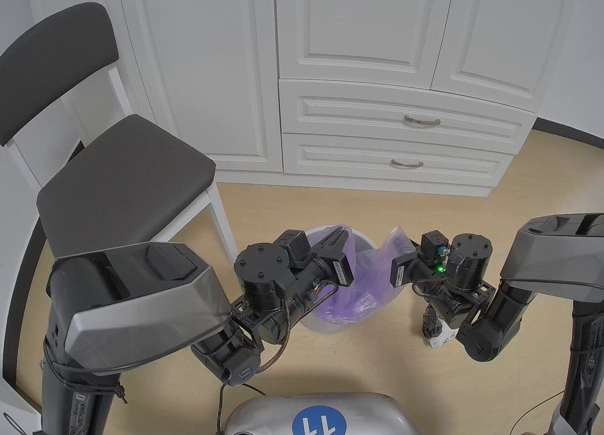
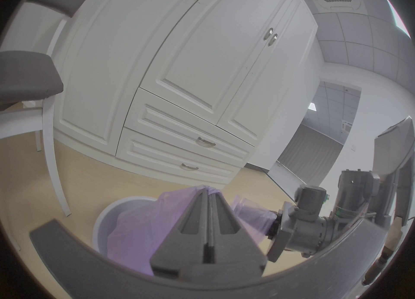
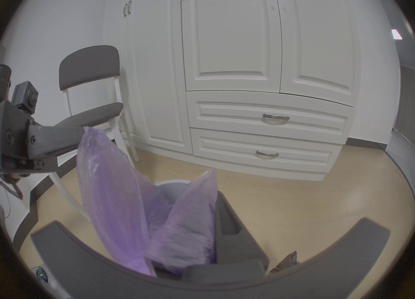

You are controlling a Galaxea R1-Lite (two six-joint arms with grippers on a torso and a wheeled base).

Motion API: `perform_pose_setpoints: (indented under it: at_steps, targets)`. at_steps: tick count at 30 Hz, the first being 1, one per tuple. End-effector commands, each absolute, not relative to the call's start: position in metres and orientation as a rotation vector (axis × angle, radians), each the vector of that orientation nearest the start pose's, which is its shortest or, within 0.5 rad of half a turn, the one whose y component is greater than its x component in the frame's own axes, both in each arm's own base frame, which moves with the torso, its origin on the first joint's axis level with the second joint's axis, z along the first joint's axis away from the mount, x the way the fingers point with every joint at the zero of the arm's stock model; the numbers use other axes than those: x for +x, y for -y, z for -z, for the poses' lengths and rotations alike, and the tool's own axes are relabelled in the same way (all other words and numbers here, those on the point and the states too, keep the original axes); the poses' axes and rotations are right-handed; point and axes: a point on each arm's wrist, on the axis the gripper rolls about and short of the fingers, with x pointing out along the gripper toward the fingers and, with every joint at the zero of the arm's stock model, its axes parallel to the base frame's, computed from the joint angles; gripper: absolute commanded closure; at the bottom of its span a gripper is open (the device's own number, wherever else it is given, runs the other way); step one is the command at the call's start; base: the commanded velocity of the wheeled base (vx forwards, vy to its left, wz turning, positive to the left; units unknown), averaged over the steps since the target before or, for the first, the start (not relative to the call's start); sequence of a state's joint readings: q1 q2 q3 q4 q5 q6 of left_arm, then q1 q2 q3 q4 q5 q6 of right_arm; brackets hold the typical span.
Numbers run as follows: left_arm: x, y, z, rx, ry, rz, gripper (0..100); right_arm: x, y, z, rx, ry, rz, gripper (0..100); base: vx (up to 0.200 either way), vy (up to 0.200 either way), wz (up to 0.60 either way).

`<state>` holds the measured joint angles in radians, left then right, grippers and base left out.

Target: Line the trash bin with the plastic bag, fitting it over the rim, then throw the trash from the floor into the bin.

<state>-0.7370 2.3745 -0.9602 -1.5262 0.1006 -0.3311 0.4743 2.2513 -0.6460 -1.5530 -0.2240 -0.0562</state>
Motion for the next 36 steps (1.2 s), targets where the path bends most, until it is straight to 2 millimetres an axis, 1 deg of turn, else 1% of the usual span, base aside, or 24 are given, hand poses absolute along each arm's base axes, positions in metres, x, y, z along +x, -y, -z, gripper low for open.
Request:
perform_pose_setpoints:
  at_steps: [1, 6, 7, 8, 9, 13, 15, 16, 19, 24, 30, 34, 36]
  targets:
    - [0.326, 0.287, -0.039, -0.376, -0.01, 0.618, 100, 0.332, -0.165, -0.037, -0.049, -0.047, -0.249, 100, 0.0, 0.0, 0.0]
    - [0.337, 0.285, -0.029, -0.377, -0.008, 0.584, 100, 0.341, -0.17, -0.029, -0.019, -0.044, -0.252, 100, 0.0, 0.0, 0.0]
    - [0.342, 0.284, -0.024, -0.377, -0.006, 0.576, 100, 0.345, -0.175, -0.026, 0.003, -0.04, -0.254, 100, 0.0, 0.0, 0.0]
    - [0.342, 0.284, -0.024, -0.377, -0.006, 0.576, 100, 0.345, -0.175, -0.026, 0.003, -0.04, -0.254, 100, 0.0, 0.0, 0.0]
    - [0.349, 0.283, -0.02, -0.378, -0.001, 0.565, 100, 0.352, -0.182, -0.022, 0.049, -0.031, -0.26, 100, 0.0, 0.0, 0.0]
    - [0.365, 0.279, -0.008, -0.38, 0.007, 0.535, 100, 0.37, -0.201, -0.014, 0.166, 0.01, -0.273, 100, 0.0, 0.0, 0.0]
    - [0.37, 0.278, -0.006, -0.383, 0.016, 0.527, 100, 0.374, -0.205, -0.012, 0.197, 0.02, -0.276, 100, 0.0, 0.0, 0.0]
    - [0.379, 0.277, -0.005, -0.395, 0.036, 0.509, 100, 0.38, -0.211, -0.011, 0.251, 0.035, -0.276, 100, 0.0, 0.0, 0.0]
    - [0.39, 0.275, -0.005, -0.402, 0.051, 0.455, 100, 0.385, -0.219, -0.011, 0.334, 0.054, -0.276, 100, 0.0, 0.0, 0.0]
    - [0.396, 0.275, -0.002, -0.423, 0.044, 0.442, 100, 0.386, -0.223, -0.007, 0.385, 0.044, -0.286, 100, 0.0, 0.0, 0.0]
    - [0.399, 0.277, -0.01, -0.44, 0.069, 0.423, 100, 0.387, -0.228, -0.017, 0.429, 0.072, -0.298, 100, 0.0, 0.0, 0.0]
    - [0.398, 0.277, -0.004, -0.434, 0.057, 0.421, 100, 0.386, -0.227, -0.016, 0.424, 0.065, -0.297, 100, 0.0, 0.0, 0.0]
    - [0.397, 0.277, 0.002, -0.428, 0.041, 0.42, 100, 0.385, -0.227, -0.009, 0.415, 0.049, -0.294, 100, 0.0, 0.0, 0.0]
